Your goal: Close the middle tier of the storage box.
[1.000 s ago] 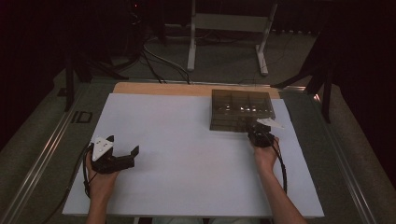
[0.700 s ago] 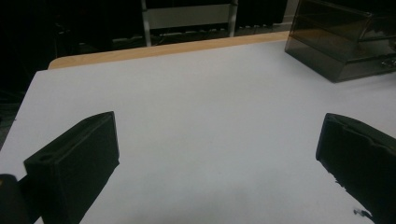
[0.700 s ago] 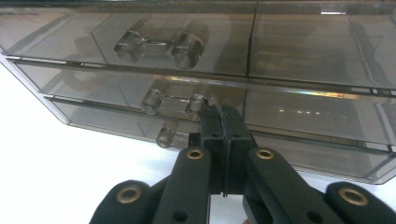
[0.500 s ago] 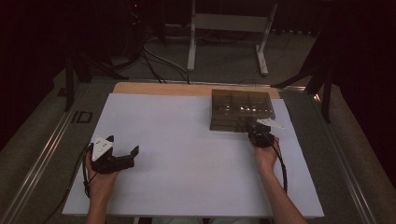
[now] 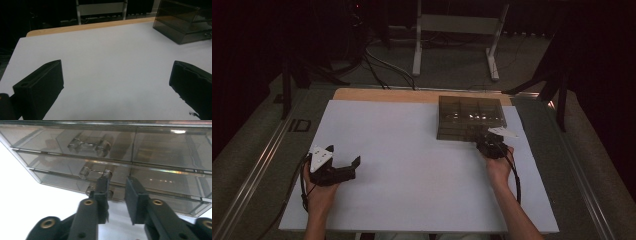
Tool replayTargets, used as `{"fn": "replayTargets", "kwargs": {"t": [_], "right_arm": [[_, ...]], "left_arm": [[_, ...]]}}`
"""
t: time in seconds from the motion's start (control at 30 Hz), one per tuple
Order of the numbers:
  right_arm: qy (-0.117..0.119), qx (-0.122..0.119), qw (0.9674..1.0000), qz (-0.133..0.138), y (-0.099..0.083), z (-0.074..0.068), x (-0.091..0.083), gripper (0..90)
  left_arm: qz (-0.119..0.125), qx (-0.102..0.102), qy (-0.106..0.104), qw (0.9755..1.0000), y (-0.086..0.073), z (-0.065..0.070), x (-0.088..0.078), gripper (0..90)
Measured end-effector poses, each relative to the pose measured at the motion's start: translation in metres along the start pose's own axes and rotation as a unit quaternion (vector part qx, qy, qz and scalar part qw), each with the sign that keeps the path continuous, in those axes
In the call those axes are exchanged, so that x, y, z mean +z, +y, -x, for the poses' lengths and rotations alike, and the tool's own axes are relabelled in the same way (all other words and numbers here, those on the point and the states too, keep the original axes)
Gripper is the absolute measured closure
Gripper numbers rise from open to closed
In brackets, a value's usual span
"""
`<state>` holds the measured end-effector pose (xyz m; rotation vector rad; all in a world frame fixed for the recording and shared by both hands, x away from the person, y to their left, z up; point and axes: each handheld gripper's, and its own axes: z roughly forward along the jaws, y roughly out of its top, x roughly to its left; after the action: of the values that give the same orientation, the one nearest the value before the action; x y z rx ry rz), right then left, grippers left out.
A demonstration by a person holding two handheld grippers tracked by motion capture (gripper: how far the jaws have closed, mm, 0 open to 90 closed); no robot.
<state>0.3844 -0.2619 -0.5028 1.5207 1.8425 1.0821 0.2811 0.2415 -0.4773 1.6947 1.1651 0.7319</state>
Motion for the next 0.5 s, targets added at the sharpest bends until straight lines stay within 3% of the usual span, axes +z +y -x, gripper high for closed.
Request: {"fn": "replayTargets", "kwargs": {"t": [0.5], "right_arm": [[0.027, -0.006, 0.9996, -0.002, 0.001, -0.005, -0.011, 45.5]], "left_arm": [[0.001, -0.003, 0.0, 1.0, 0.0, -0.001, -0.001, 0.9]]}}
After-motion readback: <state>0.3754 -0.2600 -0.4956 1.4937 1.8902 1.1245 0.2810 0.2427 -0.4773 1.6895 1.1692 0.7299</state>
